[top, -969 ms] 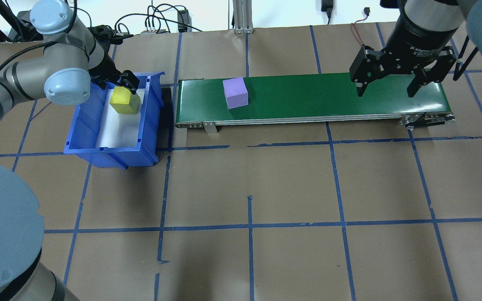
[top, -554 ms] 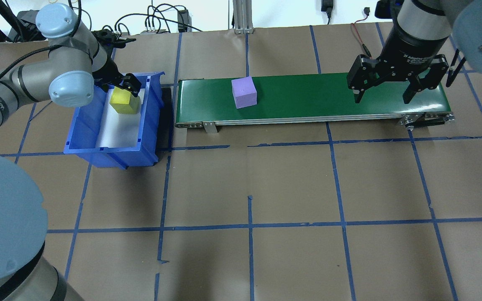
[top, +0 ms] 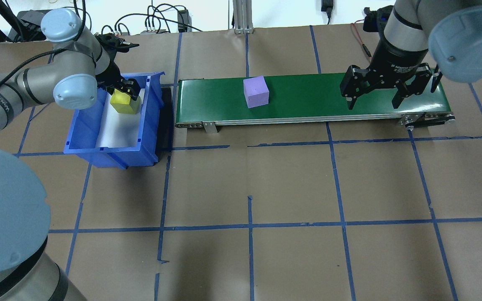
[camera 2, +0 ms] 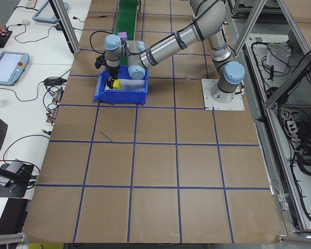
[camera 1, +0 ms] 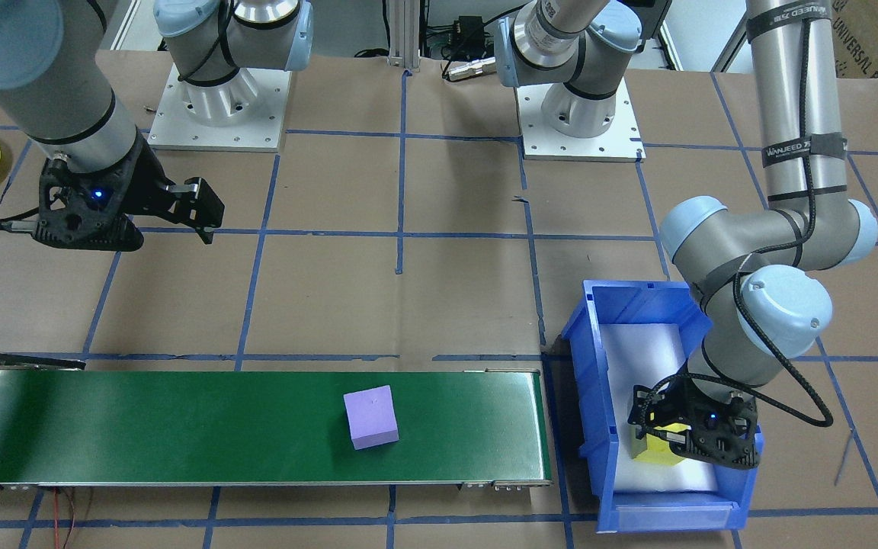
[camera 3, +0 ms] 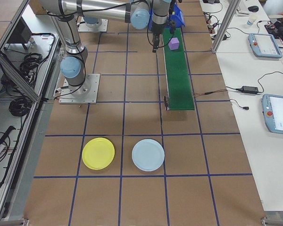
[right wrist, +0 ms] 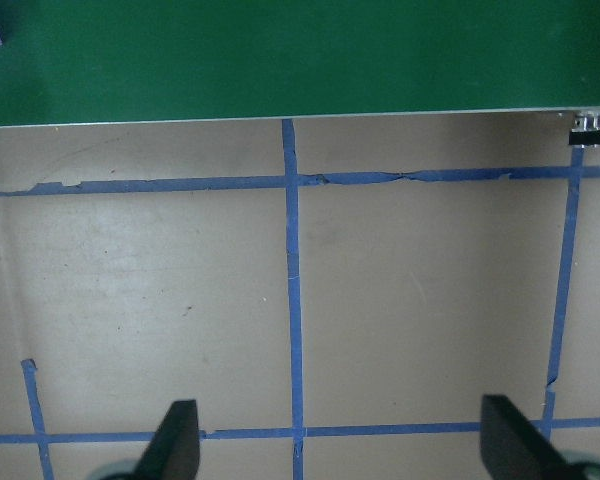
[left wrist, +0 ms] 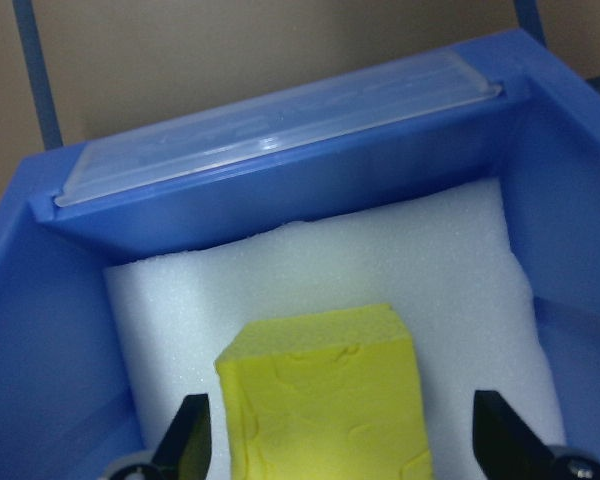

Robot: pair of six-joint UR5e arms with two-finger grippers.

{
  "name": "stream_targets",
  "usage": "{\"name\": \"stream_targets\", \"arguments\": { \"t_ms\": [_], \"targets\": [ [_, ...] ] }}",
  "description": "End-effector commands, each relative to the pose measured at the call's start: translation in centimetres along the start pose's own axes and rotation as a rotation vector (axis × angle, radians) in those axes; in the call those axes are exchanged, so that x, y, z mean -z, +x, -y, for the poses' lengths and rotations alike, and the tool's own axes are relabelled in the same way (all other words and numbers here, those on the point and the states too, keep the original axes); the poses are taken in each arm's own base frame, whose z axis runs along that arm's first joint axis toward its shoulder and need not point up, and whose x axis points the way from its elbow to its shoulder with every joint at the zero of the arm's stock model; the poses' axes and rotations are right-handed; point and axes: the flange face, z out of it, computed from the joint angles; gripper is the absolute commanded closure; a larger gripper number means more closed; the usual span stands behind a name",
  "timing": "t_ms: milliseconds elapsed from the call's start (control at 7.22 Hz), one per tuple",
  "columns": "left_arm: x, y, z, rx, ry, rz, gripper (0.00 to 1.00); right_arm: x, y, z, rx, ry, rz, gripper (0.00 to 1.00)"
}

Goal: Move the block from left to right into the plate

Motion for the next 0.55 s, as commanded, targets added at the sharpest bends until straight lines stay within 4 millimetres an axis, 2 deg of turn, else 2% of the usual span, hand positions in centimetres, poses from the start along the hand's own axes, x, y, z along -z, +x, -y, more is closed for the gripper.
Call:
{"name": "stream_targets", "arguments": {
  "t_ms": [0, 138, 277, 415],
  "targets": [
    [9.3, 0.3, 0.0, -0.011, 0.149, 0.048, 0.64, -3.3, -0.1, 0.9, 0.028, 0.065, 0.005, 0.0],
    [14.4, 2.6, -0.6, -0.033, 0.249, -0.018, 0.64, -4.9, 0.1, 2.4, 0.025, 0.059, 0.004, 0.0],
    [16.0, 4.6, -1.0, -0.049, 0.278, -0.049, 0.64, -4.9, 0.9, 4.3, 0.011, 0.09, 0.004, 0.0],
    [16.5, 8.1, -0.7, -0.075, 0.287, -0.072, 0.64, -4.8, 2.9, 7.1, -0.016, 0.107, 0.054, 0.0]
  ]
}}
